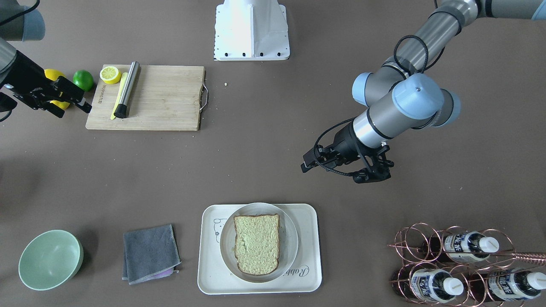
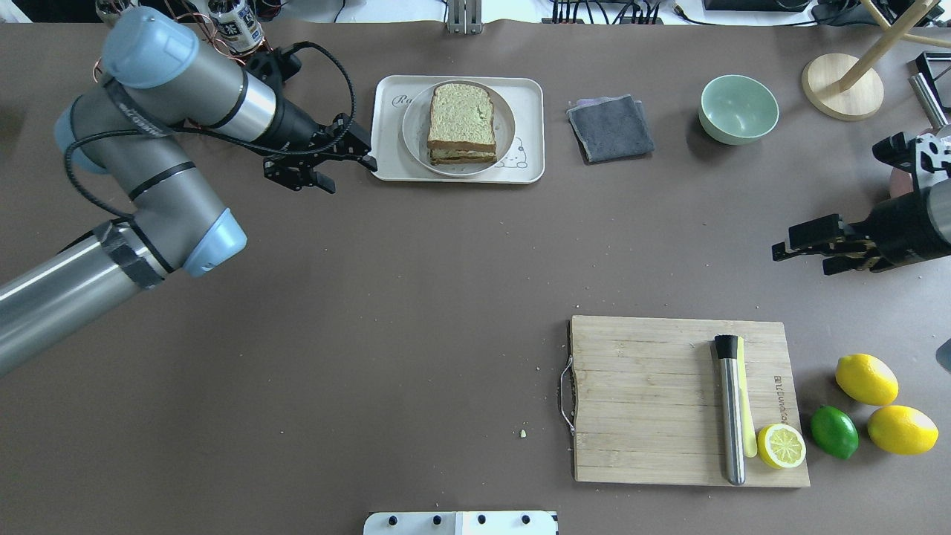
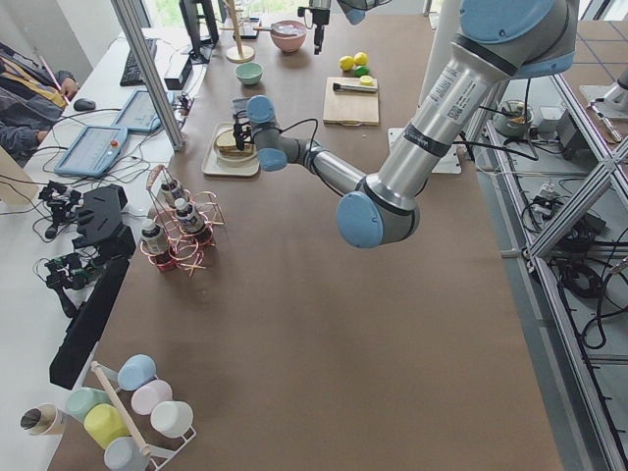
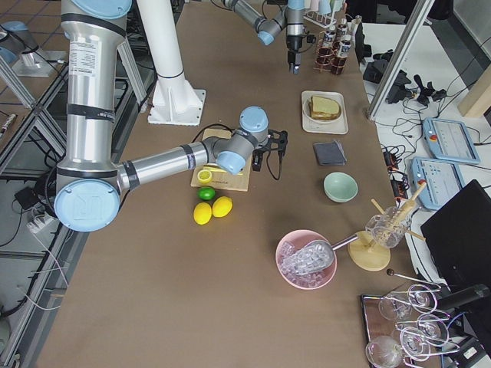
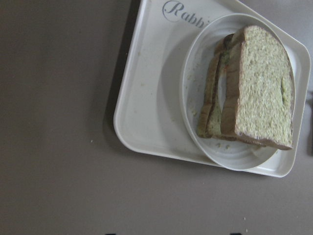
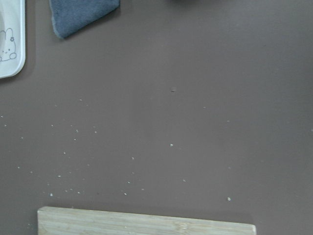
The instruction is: Make sandwich and place on tray
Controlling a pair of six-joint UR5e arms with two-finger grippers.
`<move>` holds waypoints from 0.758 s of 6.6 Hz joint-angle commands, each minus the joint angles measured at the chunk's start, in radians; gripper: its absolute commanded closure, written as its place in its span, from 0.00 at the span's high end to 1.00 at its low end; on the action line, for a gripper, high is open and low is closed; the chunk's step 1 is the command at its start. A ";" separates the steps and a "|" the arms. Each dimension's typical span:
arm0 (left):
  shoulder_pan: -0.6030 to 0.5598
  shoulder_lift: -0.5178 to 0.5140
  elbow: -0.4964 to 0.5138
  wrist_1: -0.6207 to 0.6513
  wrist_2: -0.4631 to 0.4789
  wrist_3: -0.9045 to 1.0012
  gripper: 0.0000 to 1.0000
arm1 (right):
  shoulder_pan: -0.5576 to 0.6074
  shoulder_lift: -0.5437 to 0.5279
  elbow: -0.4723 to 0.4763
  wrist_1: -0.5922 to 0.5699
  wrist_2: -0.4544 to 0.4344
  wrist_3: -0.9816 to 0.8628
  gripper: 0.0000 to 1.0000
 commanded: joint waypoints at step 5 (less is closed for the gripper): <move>-0.153 0.509 -0.359 0.012 -0.091 0.493 0.96 | 0.376 -0.157 -0.045 -0.335 0.032 -0.789 1.00</move>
